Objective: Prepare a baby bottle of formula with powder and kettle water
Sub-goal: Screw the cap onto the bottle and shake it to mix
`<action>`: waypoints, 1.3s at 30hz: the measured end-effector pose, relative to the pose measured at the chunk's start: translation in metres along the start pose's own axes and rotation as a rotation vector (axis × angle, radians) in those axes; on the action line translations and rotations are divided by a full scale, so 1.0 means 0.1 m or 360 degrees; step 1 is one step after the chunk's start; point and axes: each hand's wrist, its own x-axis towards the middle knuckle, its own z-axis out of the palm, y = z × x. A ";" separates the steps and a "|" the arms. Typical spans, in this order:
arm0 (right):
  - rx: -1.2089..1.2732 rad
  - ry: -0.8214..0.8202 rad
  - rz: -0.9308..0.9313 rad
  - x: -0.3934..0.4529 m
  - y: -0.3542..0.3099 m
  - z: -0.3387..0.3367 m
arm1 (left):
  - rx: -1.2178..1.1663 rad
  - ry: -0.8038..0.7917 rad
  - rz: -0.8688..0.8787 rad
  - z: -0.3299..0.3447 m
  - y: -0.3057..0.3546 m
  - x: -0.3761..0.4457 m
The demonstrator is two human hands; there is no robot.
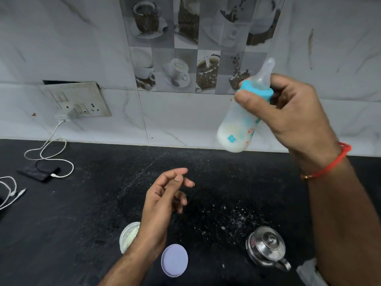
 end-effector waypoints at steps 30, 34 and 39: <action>-0.0096 -0.0194 0.0023 -0.07 0.21 0.15 | 0.0018 -0.0018 -0.0022 0.01 -0.01 0.03; -0.0287 -0.0142 0.0086 -0.06 0.54 0.21 | 0.0035 0.0024 -0.0029 -0.02 -0.05 0.03; -0.0679 -0.0160 0.0217 -0.06 1.18 0.31 | 0.0103 0.0075 -0.0059 -0.07 -0.09 0.04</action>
